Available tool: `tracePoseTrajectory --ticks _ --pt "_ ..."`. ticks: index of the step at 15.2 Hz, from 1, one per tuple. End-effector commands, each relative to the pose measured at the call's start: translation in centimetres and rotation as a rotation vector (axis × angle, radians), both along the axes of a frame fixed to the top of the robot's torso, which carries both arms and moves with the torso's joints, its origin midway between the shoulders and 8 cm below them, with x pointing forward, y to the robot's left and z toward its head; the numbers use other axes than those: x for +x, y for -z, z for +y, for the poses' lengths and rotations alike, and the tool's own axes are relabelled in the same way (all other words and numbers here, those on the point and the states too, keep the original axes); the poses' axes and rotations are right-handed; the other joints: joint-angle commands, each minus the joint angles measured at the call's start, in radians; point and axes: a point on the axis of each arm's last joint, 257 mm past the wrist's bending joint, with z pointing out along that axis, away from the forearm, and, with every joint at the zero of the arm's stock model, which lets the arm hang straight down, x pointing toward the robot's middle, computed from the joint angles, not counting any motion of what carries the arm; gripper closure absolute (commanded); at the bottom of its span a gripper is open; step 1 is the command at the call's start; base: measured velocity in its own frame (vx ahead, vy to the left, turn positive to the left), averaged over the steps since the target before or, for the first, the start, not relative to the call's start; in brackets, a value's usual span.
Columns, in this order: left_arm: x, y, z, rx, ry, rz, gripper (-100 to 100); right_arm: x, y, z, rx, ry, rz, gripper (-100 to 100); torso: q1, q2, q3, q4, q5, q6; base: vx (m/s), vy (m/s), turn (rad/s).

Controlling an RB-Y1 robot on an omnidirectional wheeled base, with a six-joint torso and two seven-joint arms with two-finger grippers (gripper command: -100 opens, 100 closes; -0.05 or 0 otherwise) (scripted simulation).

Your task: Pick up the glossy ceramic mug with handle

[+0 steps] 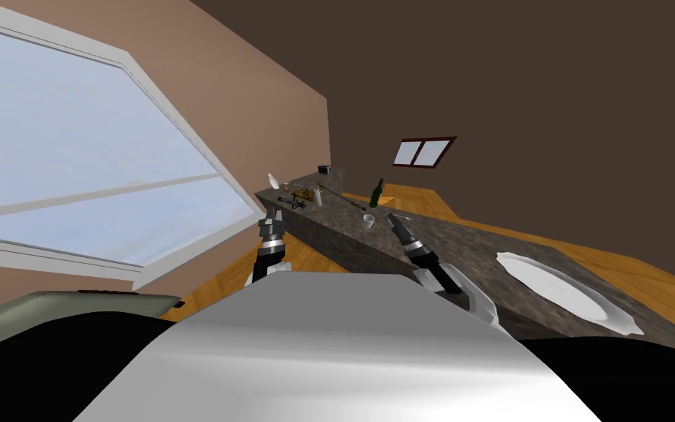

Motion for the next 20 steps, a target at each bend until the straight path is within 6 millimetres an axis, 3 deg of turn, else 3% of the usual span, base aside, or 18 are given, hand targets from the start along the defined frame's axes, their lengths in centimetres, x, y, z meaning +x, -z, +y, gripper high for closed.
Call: tracePoseTrajectory --ticks 1,2,4,5,7,8,10,11,13,14,19,20 --pt "0.0 0.0 0.0 0.0 0.0 0.0 0 0.0 0.4 -0.3 -0.038 -0.012 0.011 -100 0.0 0.0 0.0 0.0 0.0 0.0 0.016 0.04 0.049" --pt "0.0 0.0 0.0 0.0 0.0 0.0 0 0.1 1.7 -0.9 -0.085 -0.014 0.033 -100 -0.001 0.0 0.0 0.0 0.0 0.0 0.018 0.055 0.112" --pt "0.0 0.0 0.0 0.0 0.0 0.0 0 0.1 1.7 -0.9 -0.114 -0.028 0.038 -100 0.0 0.0 0.0 0.0 0.0 0.0 0.024 0.057 0.073" --pt "0.0 0.0 0.0 0.0 0.0 0.0 0 0.1 2.9 -1.6 -0.16 -0.03 0.061 -100 0.0 0.0 0.0 0.0 0.0 0.0 0.018 0.055 0.133" --pt "0.0 0.0 0.0 0.0 0.0 0.0 0 0.1 2.9 -1.7 -0.19 -0.045 0.066 -100 0.0 0.0 0.0 0.0 0.0 0.0 0.023 0.052 0.063" --pt "0.0 0.0 0.0 0.0 0.0 0.0 0 0.1 4.2 -2.5 -0.237 -0.046 0.089 -100 -0.001 0.0 0.0 0.0 0.0 0.0 0.031 0.07 0.088" --pt "0.0 0.0 0.0 0.0 0.0 0.0 0 0.1 4.1 -2.5 -0.268 -0.062 0.094 -100 0.001 -0.001 0.0 0.0 0.0 0.0 0.026 0.056 0.082" --pt "0.0 0.0 0.0 0.0 0.0 0.0 0 0.0 5.4 -3.4 -0.315 -0.064 0.119 -100 0.0 0.0 0.0 0.0 0.0 0.0 0.017 0.042 0.094" --pt "0.0 0.0 0.0 0.0 0.0 0.0 0 0.0 5.3 -3.6 -0.347 -0.079 0.123 -100 0.0 0.0 0.0 0.0 0.0 0.0 0.026 0.055 0.097" --pt "0.0 0.0 0.0 0.0 0.0 0.0 0 -0.2 6.6 -4.5 -0.391 -0.081 0.148 -100 0.0 0.0 0.0 0.0 0.0 0.0 0.031 0.063 0.108" --pt "0.0 0.0 0.0 0.0 0.0 0.0 0 -0.4 7.6 -5.9 -0.505 -0.116 0.184 -100 -0.001 0.0 0.0 0.0 0.0 0.0 0.026 0.048 0.074" --pt "0.0 0.0 0.0 0.0 0.0 0.0 0 -0.8 8.9 -7.0 -0.551 -0.12 0.212 -100 -0.001 0.0 0.0 0.0 0.0 0.0 0.034 0.063 0.136"
